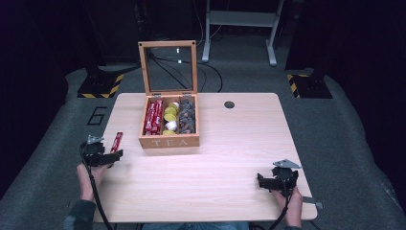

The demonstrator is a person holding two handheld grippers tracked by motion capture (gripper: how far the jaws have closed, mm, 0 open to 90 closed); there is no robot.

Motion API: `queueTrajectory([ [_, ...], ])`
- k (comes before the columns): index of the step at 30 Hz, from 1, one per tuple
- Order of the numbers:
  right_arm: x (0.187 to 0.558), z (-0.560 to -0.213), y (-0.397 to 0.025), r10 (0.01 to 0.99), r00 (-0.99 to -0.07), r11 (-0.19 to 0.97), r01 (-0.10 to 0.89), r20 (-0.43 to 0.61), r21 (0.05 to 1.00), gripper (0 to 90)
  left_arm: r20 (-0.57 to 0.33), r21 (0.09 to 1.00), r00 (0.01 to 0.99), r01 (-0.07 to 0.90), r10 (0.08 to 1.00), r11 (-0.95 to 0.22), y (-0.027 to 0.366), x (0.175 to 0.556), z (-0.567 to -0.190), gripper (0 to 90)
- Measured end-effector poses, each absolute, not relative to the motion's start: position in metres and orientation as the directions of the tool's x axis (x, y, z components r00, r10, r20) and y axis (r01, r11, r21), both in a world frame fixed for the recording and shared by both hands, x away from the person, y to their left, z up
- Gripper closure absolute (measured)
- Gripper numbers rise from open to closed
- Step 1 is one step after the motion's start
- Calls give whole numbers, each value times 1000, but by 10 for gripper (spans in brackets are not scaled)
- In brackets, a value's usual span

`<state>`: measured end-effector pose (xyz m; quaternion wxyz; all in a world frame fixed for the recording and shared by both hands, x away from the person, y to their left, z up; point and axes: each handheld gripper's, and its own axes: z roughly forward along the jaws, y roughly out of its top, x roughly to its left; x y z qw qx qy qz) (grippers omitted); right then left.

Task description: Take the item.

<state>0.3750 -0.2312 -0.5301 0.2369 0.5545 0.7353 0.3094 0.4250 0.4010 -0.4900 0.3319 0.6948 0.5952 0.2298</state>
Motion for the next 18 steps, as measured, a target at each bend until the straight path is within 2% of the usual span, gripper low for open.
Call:
queueTrajectory([
  [18,375,-530,-231,963,-270,192,669,-6,718,0,-40,803,281,580,959,-137,380,383,-462,130],
])
